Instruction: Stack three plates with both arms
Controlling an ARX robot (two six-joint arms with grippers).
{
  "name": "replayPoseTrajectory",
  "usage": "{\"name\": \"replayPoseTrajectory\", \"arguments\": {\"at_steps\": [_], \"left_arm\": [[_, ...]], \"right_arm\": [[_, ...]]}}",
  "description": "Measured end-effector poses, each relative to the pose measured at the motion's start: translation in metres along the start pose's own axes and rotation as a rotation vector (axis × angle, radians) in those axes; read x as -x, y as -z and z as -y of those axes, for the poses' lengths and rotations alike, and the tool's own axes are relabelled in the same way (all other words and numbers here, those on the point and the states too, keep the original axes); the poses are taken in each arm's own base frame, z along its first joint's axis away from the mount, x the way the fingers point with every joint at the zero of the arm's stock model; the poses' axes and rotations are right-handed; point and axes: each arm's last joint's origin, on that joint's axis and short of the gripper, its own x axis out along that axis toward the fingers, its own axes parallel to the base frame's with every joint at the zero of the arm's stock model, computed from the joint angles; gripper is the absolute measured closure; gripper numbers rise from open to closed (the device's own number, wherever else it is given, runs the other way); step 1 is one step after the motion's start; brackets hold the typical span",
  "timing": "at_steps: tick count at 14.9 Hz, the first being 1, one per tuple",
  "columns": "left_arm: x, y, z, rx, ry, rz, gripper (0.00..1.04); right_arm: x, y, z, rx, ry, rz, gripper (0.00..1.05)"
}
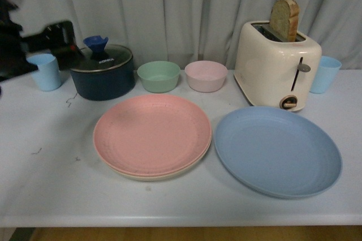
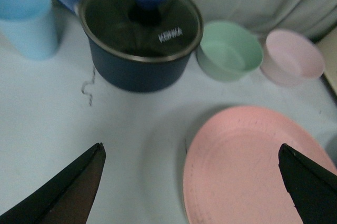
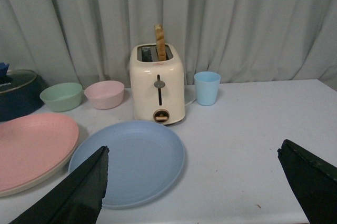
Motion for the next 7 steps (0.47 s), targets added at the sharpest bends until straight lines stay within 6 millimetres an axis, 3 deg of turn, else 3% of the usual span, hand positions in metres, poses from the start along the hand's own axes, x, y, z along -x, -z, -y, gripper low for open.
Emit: {"name": "replayPoseTrajectory", "arguments": {"at_steps": [1, 3, 5, 7], "left_arm": [[0.004, -0.005, -0.006, -0.079, -0.052, 0.267, 0.19], [0.030, 0.052, -0.014, -0.142, -0.078, 0.335, 0.44], [0.072, 0.051, -0.010, -0.168, -0.069, 0.501, 0.73], [0.097, 0.077, -0.011, -0.166, -0.073, 0.445, 1.03]], "right_arm": [[0.000, 0.000, 0.000, 0.000, 0.000, 0.000, 0.06], [0.000, 0.000, 0.000, 0.000, 0.001, 0.000, 0.06], [0.000, 0.000, 0.000, 0.000, 0.000, 0.000, 0.06], [0.000, 0.000, 0.000, 0.000, 0.000, 0.000, 0.06]]}}
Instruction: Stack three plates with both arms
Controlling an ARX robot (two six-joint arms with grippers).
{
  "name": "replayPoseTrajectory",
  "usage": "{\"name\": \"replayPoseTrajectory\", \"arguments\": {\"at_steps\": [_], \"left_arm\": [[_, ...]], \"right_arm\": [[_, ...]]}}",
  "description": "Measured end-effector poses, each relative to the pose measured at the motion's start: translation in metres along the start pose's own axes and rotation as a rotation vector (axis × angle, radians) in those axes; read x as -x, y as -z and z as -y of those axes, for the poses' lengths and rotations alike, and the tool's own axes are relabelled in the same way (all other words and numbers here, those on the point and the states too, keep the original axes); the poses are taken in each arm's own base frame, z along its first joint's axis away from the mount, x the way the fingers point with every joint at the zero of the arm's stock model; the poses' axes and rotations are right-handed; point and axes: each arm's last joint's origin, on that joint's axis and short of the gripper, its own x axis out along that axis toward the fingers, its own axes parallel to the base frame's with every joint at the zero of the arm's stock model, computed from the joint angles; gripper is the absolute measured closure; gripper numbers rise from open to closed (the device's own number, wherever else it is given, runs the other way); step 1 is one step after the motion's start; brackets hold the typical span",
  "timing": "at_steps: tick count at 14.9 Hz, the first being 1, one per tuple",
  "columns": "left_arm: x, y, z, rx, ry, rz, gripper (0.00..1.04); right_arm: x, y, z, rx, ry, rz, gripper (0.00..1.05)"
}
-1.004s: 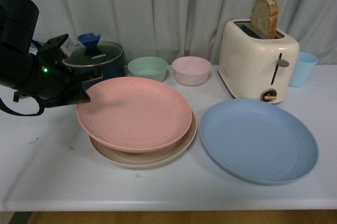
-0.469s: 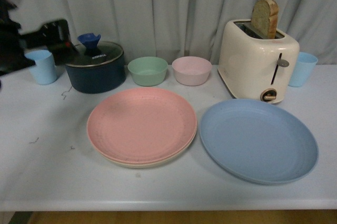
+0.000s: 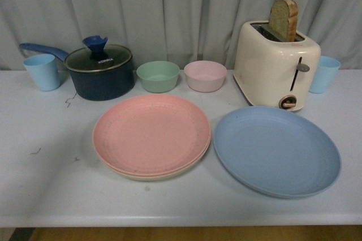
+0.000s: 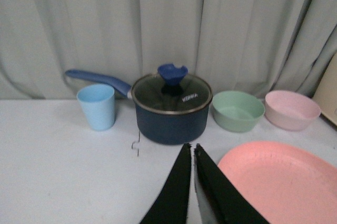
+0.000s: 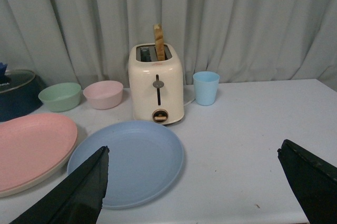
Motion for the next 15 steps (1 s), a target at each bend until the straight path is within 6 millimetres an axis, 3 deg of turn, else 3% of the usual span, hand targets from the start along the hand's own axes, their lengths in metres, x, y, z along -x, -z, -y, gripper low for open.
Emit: {"name": "replayPoseTrajectory", "arguments": {"at_steps": [4, 9, 15], "left_arm": [[0.014, 0.001, 0.000, -0.002, 0.000, -0.003, 1.03], [0.060, -0.001, 0.000, -0.002, 0.000, 0.008, 1.03], [0.092, -0.003, 0.000, -0.002, 0.000, 0.018, 1.03]], "right_arm": [[0.000, 0.000, 0.000, 0.000, 0.000, 0.000, 0.06], [0.000, 0.000, 0.000, 0.000, 0.000, 0.000, 0.06], [0.000, 0.000, 0.000, 0.000, 0.000, 0.000, 0.06]]}}
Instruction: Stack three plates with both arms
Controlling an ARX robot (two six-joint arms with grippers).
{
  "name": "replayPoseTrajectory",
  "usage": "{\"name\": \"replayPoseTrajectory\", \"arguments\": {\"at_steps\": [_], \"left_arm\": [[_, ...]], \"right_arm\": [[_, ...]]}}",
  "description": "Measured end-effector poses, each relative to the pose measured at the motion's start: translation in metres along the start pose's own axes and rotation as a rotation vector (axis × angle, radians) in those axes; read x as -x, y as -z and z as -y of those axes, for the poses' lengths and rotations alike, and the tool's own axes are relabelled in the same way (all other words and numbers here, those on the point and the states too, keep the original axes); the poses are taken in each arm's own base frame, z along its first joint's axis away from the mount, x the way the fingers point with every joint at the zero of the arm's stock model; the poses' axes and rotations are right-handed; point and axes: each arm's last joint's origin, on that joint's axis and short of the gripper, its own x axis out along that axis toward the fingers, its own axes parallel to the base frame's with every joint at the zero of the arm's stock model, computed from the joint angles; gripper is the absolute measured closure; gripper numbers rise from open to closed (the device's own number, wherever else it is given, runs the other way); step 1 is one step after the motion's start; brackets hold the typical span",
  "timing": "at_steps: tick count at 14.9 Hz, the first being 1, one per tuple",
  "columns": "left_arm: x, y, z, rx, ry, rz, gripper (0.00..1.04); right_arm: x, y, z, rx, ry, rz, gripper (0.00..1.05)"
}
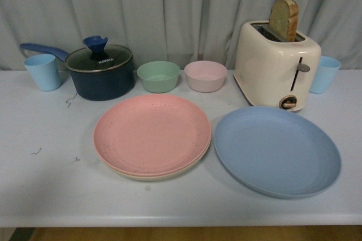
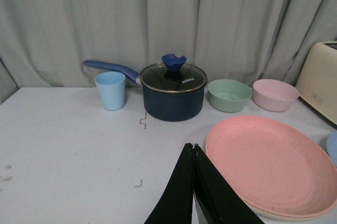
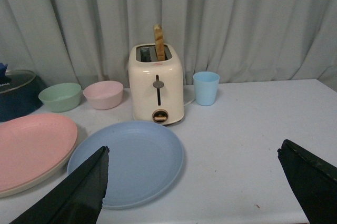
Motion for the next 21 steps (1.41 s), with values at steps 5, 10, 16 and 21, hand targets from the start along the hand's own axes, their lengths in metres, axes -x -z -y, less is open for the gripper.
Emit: {"name": "replayPoseTrajectory", "arguments": {"at_steps": [5, 10, 16, 21], "left_arm": [[0.018, -0.003, 0.000, 0.000, 0.000, 0.008, 1.03], [0.031, -0.006, 0.000, 0.000, 0.001, 0.020, 1.03], [0.041, -0.006, 0.000, 0.000, 0.001, 0.023, 1.03], [0.054, 0.000, 0.000, -0.001, 0.001, -0.019, 1.03]], "right_arm": [[0.000, 0.000, 0.000, 0.000, 0.000, 0.000, 0.06], [0.000, 0.000, 0.000, 0.000, 0.000, 0.000, 0.06], [0.000, 0.000, 0.000, 0.000, 0.000, 0.000, 0.06], [0.000, 0.000, 0.000, 0.000, 0.000, 0.000, 0.06]]}}
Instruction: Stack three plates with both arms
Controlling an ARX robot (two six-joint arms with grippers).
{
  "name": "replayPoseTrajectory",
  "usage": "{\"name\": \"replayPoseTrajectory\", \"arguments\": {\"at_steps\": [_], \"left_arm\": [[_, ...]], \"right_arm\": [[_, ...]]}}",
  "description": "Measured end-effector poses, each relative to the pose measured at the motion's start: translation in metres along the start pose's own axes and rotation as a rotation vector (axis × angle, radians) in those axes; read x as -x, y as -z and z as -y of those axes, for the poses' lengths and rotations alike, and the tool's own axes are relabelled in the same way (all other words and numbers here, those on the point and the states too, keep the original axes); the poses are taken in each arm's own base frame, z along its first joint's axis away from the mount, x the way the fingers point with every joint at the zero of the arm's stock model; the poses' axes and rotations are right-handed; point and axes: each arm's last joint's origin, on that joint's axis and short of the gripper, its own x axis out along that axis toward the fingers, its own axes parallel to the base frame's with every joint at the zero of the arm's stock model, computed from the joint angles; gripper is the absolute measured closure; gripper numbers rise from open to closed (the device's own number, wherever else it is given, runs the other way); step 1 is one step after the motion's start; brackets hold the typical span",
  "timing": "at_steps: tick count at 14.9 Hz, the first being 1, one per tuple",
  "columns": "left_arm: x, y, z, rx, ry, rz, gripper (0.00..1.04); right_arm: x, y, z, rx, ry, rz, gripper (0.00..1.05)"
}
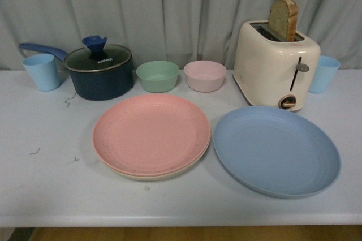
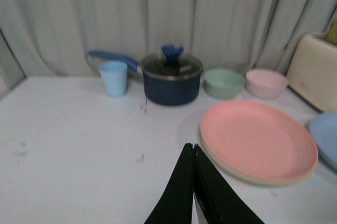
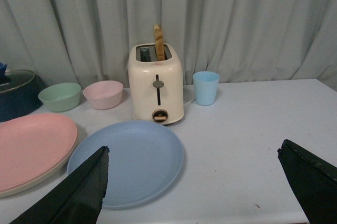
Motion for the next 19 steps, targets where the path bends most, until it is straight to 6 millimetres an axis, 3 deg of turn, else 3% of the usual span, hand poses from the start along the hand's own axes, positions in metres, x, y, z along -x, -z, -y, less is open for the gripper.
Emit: {"name": "replayPoseTrajectory", "arguments": {"at_steps": [3, 4, 5, 7, 8, 9, 10, 13, 19], "left_arm": [[0.001, -0.002, 0.000, 0.000, -0.001, 0.026, 0.99], [0.001, -0.002, 0.000, 0.000, -0.001, 0.028, 0.87], [0.001, -0.002, 0.000, 0.000, 0.001, 0.030, 0.74], [0.001, -0.002, 0.000, 0.000, 0.000, 0.030, 0.52], [0.001, -0.002, 0.000, 0.000, -0.001, 0.029, 0.38], [0.001, -0.002, 0.000, 0.000, -0.001, 0.030, 0.20], [0.001, -0.002, 0.000, 0.000, -0.001, 0.029, 0.07], [0.001, -0.002, 0.000, -0.001, -0.001, 0.029, 0.07], [0.001, -0.002, 0.000, -0.001, -0.001, 0.029, 0.07]], "right_arm": [[0.000, 0.000, 0.000, 0.000, 0.000, 0.000, 0.06], [0.000, 0.002, 0.000, 0.014, -0.022, -0.079, 0.06], [-0.010, -0.001, 0.002, 0.049, -0.074, -0.269, 0.06], [-0.050, -0.023, 0.009, 0.063, -0.035, -0.353, 0.06], [-0.084, -0.033, 0.014, 0.059, -0.028, -0.392, 0.06], [-0.125, -0.026, 0.024, 0.037, -0.016, -0.515, 0.06], [-0.151, -0.014, 0.031, 0.017, -0.012, -0.610, 0.06], [-0.209, 0.014, 0.041, -0.007, -0.022, -0.723, 0.06], [-0.229, 0.039, 0.039, 0.000, -0.028, -0.763, 0.06]]}}
